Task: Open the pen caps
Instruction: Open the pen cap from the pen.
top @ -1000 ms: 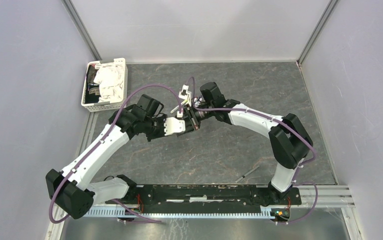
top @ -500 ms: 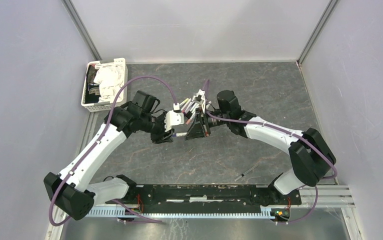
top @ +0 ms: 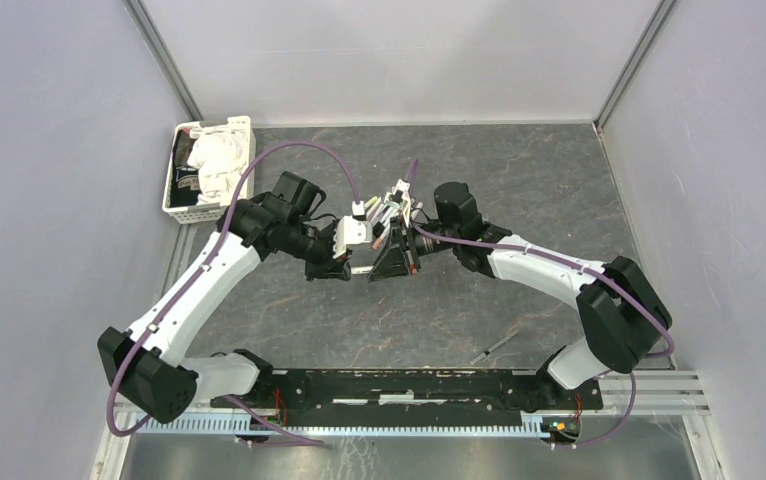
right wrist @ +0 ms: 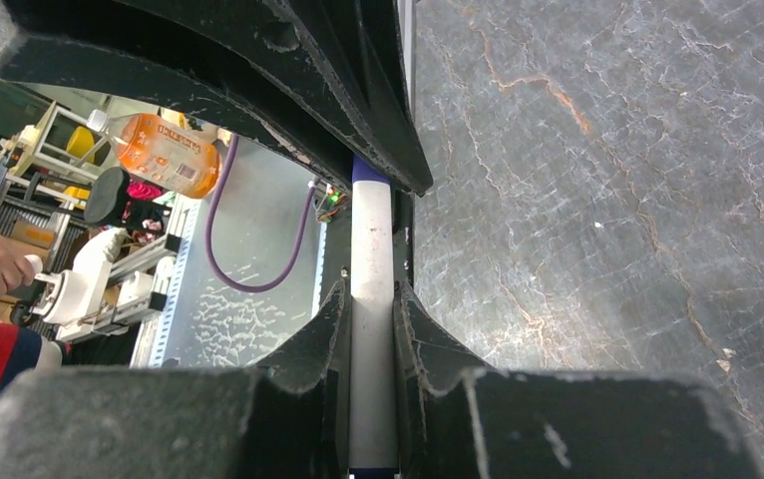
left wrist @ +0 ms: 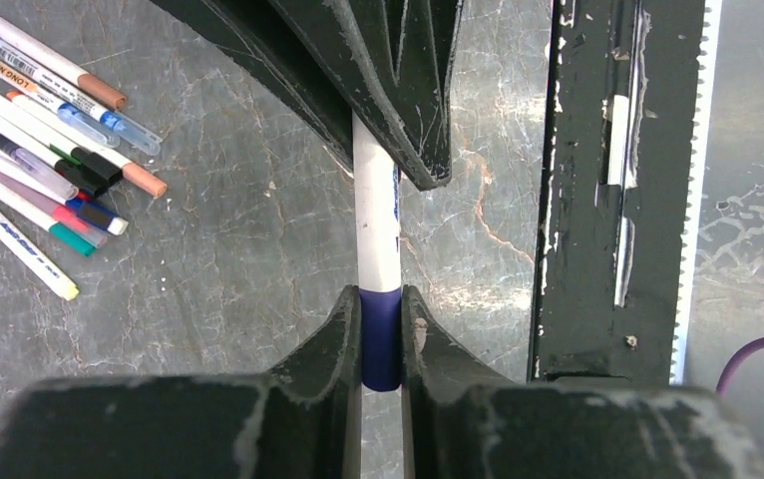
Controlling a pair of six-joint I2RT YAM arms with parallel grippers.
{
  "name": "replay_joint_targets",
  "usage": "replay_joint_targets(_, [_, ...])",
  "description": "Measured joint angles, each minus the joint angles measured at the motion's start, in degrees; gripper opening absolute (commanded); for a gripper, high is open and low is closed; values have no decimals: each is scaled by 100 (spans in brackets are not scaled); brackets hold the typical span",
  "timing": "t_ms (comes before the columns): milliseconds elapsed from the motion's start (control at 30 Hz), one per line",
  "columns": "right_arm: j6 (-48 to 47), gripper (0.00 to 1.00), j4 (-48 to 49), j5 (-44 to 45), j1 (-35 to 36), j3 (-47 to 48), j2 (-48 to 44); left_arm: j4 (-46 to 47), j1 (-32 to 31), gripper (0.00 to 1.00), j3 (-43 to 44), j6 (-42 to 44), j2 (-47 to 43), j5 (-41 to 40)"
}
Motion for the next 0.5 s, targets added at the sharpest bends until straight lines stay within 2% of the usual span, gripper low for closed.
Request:
replay_joint_targets(100, [0, 2, 2, 61, -2, -22, 0, 24, -7, 8, 0, 11, 33, -94])
replay_joint_targets(200, [-2, 47, 9, 120, -2, -22, 0, 57, -13, 5, 0, 39, 31, -181])
replay_joint_targets(267, [0, 62, 11, 131, 0, -22, 0, 50, -15, 4, -4, 52, 31, -278])
replay_joint_targets(333, [59, 66, 31, 129, -4, -2, 13, -15, -15, 4, -9, 98, 31, -376])
replay_joint_targets(500, [35, 66, -37, 72, 96, 542, 444, -101, -15, 4, -13, 190, 31, -407])
